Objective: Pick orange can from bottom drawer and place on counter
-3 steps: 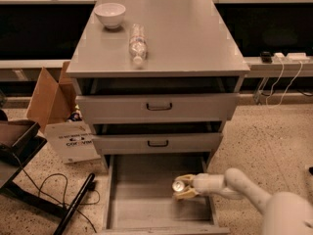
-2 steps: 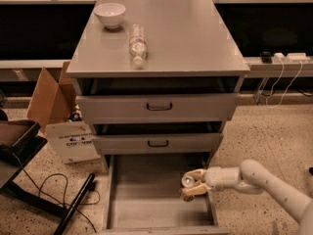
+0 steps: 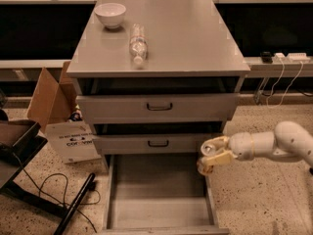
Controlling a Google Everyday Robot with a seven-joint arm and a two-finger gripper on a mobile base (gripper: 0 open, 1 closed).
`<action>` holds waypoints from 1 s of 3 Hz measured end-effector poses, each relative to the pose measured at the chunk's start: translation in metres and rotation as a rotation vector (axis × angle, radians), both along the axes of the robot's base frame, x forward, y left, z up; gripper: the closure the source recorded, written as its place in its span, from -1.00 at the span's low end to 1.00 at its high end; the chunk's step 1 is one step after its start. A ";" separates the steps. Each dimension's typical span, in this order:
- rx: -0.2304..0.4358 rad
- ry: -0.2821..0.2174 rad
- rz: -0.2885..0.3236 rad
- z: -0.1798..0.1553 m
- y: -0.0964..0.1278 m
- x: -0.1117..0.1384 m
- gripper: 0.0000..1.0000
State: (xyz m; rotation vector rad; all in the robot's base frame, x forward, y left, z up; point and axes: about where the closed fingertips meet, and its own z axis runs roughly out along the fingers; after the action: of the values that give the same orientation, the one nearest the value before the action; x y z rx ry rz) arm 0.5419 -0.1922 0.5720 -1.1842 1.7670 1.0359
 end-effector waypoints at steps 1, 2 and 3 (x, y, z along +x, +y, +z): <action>-0.004 -0.023 -0.054 0.070 -0.021 0.014 1.00; -0.004 -0.050 -0.128 0.140 -0.037 0.022 1.00; -0.004 -0.050 -0.128 0.140 -0.037 0.023 1.00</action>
Offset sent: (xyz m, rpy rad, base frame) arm 0.0305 -0.0694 0.2190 -0.0075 -0.0851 -0.2319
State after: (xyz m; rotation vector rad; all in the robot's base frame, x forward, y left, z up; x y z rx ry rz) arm 0.5645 -0.2295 0.7123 -1.0751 1.7818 0.9205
